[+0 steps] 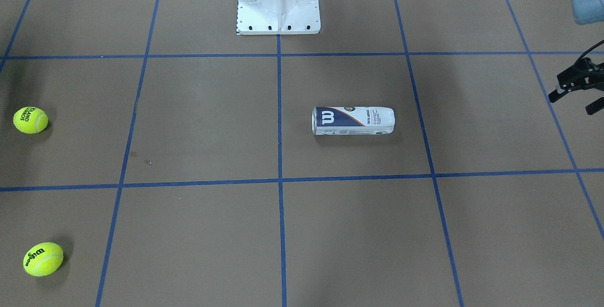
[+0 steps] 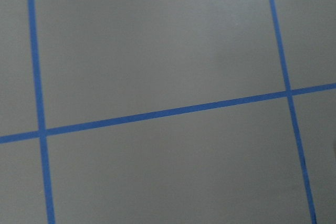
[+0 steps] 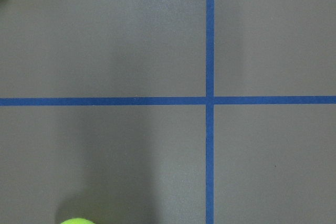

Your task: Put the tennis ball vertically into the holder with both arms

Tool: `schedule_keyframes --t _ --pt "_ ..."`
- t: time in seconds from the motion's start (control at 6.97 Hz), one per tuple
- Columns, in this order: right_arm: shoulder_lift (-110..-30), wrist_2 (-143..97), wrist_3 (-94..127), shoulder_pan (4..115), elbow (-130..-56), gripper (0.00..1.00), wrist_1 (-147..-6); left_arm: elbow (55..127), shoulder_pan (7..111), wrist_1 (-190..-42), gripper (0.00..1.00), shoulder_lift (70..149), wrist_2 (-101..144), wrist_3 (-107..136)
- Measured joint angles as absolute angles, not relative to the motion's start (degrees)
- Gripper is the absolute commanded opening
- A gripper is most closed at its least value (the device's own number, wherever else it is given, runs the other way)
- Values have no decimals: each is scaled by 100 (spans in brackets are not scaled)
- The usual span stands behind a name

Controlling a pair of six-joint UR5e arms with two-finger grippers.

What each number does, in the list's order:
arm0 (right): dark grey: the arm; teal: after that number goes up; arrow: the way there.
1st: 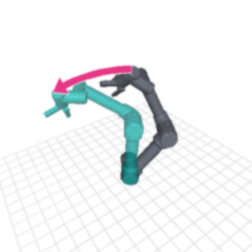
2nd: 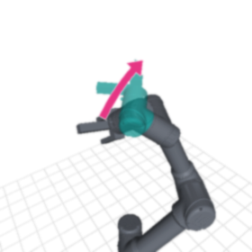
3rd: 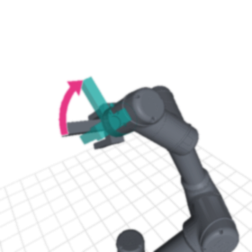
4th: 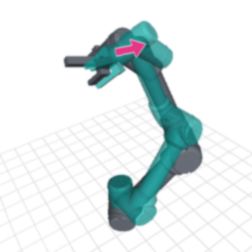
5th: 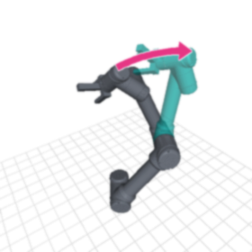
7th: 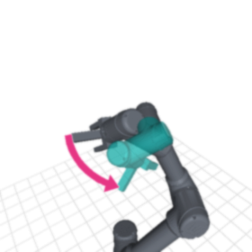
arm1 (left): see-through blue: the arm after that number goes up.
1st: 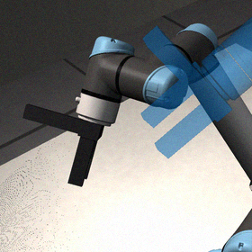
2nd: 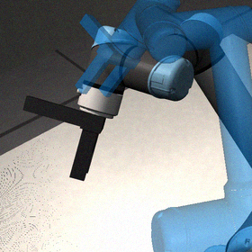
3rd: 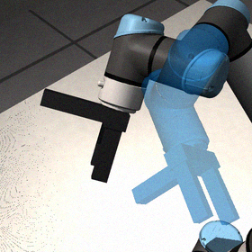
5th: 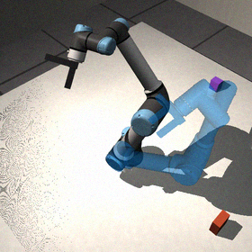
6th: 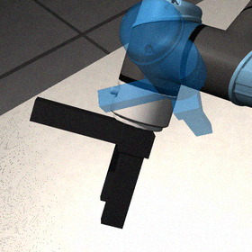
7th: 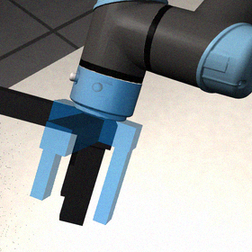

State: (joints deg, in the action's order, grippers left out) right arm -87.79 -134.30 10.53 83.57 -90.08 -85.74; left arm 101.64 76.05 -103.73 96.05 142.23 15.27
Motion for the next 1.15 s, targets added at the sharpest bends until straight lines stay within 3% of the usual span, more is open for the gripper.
schedule_keyframes --t 0.72,1.15 --pt "-8755 -13487 1068 8355 -8989 99 -8563 10218 6007 -11207 99 10989 14073 1575" --pt "-8746 -13516 1076 8351 -9005 99 -8536 10110 4854 -11219 99 11765 12895 276"
